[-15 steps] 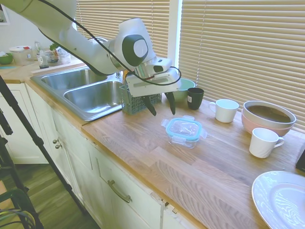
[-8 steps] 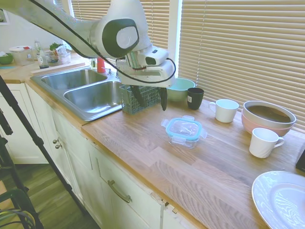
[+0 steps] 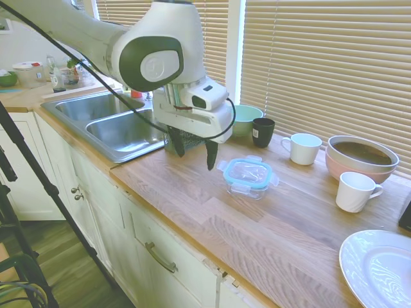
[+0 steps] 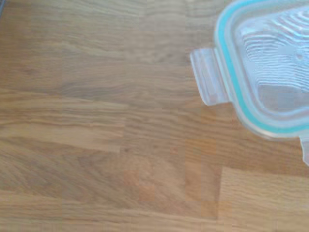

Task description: Cover the lid of the food container

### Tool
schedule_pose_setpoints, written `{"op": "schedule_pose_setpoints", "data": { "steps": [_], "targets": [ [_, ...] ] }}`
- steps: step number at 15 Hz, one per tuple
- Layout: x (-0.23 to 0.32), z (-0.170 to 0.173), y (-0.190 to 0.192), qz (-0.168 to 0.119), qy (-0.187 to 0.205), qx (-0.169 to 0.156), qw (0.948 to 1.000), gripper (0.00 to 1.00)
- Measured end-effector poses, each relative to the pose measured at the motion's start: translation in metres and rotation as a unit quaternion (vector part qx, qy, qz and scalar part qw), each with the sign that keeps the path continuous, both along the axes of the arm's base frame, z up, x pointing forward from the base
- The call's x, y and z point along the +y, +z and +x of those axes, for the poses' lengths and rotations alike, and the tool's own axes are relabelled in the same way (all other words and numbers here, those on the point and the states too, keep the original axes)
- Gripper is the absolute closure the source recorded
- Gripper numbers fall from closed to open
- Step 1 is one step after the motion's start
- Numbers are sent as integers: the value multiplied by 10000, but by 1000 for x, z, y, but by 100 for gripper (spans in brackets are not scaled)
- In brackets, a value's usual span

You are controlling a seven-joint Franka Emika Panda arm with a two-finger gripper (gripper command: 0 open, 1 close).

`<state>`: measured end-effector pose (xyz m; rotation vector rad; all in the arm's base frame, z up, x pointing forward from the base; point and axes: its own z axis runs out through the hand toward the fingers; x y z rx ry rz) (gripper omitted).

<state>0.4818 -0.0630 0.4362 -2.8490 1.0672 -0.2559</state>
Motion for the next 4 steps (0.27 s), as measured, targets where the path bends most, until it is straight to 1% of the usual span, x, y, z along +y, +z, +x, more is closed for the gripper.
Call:
{"op": "schedule_pose_setpoints", "data": {
  "steps": [2, 4],
  "targets": [
    [-7, -5, -7, 118, -90, 51, 9999, 0],
    [-9, -6, -8, 143, -119, 63, 9998, 0]
  ]
}}
